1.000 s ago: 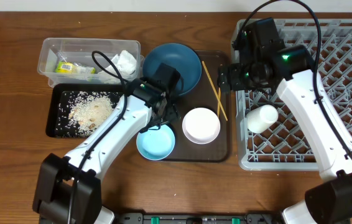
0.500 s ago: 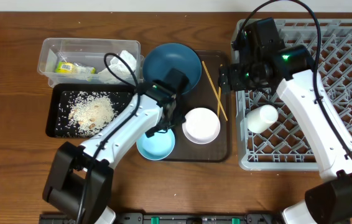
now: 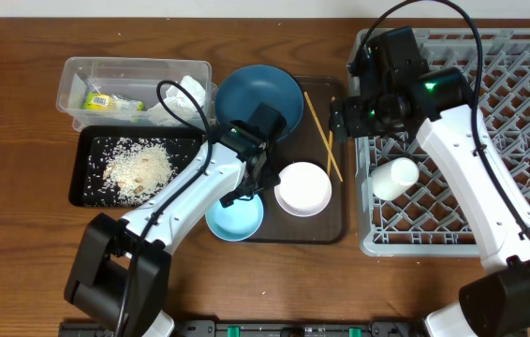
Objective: Sort waste into correct bins and load items into the dishwasher rack
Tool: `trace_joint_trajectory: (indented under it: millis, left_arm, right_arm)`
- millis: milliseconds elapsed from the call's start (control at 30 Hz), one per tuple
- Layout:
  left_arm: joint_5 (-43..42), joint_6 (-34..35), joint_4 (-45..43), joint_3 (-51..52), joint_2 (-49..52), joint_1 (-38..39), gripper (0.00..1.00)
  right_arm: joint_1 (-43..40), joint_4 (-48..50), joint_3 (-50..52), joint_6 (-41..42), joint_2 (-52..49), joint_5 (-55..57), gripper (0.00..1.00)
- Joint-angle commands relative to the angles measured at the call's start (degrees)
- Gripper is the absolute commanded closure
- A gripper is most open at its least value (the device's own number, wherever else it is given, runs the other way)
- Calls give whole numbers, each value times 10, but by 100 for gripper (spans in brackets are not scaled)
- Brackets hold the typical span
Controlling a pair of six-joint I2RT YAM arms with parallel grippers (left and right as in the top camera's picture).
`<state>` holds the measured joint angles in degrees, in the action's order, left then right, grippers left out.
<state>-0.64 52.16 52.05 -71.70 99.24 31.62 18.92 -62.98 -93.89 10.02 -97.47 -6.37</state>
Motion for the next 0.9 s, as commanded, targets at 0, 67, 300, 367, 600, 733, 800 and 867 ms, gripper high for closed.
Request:
trace_joint_trajectory:
  millis: [0, 67, 300, 367, 600, 733, 800, 867]
  left_arm:
    - [14, -1, 3, 3, 8, 0, 25]
    - [14, -24, 3, 3, 8, -2, 25]
    - [11, -100, 32, -12, -25, -66, 25]
    - [11, -143, 41, -13, -47, -90, 25]
    - [12, -215, 47, -13, -121, -161, 24]
    - [11, -224, 47, -13, -155, -217, 23]
    - [11, -231, 47, -13, -165, -240, 24]
    - [11, -241, 47, -13, -174, -263, 23]
  right_arm:
    - [-1, -1, -9, -9, -3, 2, 11]
    - [1, 0, -9, -9, -3, -9, 12]
    - [41, 32, -1, 3, -3, -29, 14]
    - [62, 48, 7, 7, -4, -30, 15]
    - [139, 64, 16, 17, -39, -33, 18]
    - [188, 70, 16, 10, -68, -36, 27]
    - [209, 75, 16, -2, -81, -38, 33]
    - [230, 82, 16, -14, -97, -37, 37]
